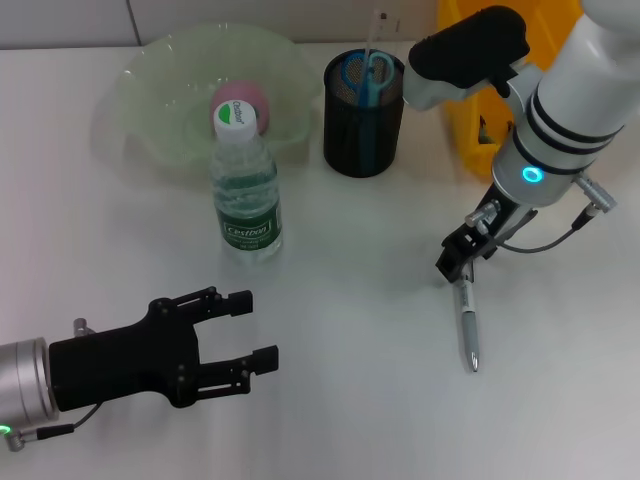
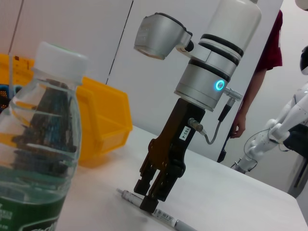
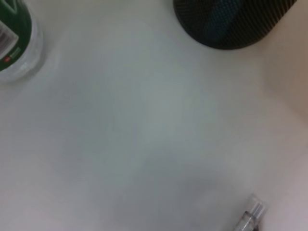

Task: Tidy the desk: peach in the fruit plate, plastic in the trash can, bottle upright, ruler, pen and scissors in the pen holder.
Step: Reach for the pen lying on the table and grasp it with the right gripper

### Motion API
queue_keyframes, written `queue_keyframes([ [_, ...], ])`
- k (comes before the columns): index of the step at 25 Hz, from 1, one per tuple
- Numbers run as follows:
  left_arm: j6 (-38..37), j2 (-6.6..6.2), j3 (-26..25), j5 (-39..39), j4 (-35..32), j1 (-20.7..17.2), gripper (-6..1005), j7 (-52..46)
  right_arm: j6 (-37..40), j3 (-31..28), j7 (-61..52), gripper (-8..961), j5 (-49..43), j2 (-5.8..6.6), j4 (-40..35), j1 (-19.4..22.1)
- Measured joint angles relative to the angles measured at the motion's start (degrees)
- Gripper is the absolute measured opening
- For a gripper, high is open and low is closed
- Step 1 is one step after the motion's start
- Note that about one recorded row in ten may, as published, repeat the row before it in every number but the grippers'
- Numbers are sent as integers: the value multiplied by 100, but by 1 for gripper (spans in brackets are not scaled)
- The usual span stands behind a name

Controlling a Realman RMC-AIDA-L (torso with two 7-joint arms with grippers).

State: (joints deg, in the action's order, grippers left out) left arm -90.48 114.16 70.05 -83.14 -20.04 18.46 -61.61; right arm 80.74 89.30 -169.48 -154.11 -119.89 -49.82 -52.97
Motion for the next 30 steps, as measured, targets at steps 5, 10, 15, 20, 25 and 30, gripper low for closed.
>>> queue_keyframes([
  [5,24,-1,0,0,0,0,818,0,-103,39,-1,540,63,1,94,8],
  [10,38,0,0,0,0,14,819,0,-156,122,-1,502,66,0,96,14],
  [15,44,0,0,0,0,6,819,0,-182,246,0,356,67,1,72,21],
  [20,48,0,0,0,0,-1,819,0,-211,345,2,241,103,1,-16,56],
  [25,49,1,0,0,0,-2,819,0,-193,335,7,159,210,1,-665,410],
  [30,48,0,0,0,0,-10,819,-1,-177,281,34,128,211,29,-1586,873],
])
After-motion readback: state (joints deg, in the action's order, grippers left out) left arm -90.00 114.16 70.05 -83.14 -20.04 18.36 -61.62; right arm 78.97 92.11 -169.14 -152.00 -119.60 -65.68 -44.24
